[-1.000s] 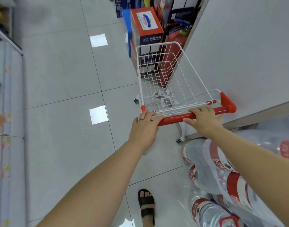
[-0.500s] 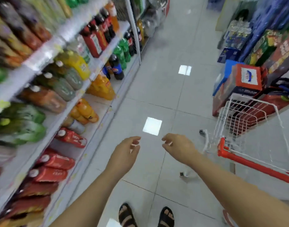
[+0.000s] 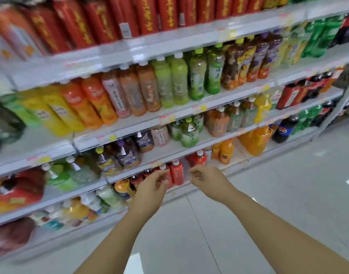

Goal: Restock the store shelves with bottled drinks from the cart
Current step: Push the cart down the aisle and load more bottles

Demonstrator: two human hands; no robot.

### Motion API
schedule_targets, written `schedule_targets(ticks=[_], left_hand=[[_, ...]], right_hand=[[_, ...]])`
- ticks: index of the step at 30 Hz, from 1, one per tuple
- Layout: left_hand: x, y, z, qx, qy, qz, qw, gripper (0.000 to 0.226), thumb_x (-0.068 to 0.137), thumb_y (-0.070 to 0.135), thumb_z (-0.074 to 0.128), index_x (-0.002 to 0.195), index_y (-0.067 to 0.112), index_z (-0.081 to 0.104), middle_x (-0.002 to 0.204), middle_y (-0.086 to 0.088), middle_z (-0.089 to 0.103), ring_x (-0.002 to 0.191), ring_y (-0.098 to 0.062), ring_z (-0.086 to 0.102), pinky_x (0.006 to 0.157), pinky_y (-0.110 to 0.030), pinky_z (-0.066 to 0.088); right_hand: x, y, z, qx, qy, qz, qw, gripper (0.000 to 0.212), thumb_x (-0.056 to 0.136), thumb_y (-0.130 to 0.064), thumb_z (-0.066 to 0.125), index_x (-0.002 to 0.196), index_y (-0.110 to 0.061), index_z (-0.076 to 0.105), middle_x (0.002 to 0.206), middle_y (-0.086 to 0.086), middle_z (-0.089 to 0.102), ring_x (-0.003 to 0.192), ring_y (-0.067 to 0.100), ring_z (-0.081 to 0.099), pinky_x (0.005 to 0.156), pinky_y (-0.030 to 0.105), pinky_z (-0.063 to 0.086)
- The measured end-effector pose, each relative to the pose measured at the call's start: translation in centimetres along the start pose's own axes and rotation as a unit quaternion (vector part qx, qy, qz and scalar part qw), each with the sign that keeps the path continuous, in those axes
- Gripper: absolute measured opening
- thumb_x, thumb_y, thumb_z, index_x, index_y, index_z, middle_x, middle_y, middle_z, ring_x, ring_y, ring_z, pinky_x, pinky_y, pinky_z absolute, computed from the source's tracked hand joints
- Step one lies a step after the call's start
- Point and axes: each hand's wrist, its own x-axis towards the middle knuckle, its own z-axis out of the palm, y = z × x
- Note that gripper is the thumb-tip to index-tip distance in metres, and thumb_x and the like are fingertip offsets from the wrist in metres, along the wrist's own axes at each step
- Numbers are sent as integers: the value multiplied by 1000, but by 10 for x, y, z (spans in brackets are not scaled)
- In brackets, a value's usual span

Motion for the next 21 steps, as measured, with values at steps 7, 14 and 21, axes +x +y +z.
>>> schedule_targets(ticks=[7,14,21], left_hand=[[-28,-71,-101,-54,187,-139,971,28,93,15,52,117,27,58,104,7,65,92,-11,62,78,-21,51],[-77,-103,-136,-84,368,-241,894,25,93,16,51,114,27,59,102,11,63,92,-7,60,69,-7,40],[-145,-117,-102,-124,506,-370,769,28,94,19,49,118,31,56,107,13,61,86,2,56,68,-7,38]], right_hand=[[69,-108,96,-63,-166,-140,974,16,88,-17,58,101,-13,67,90,4,67,78,20,60,67,27,46],[101,-190,173,-143,-315,-305,887,20,89,-21,56,106,-15,65,95,2,67,80,16,58,62,22,39],[73,-217,243,-191,-475,-418,751,27,90,-22,58,115,-13,63,105,-1,64,86,7,53,67,11,36]])
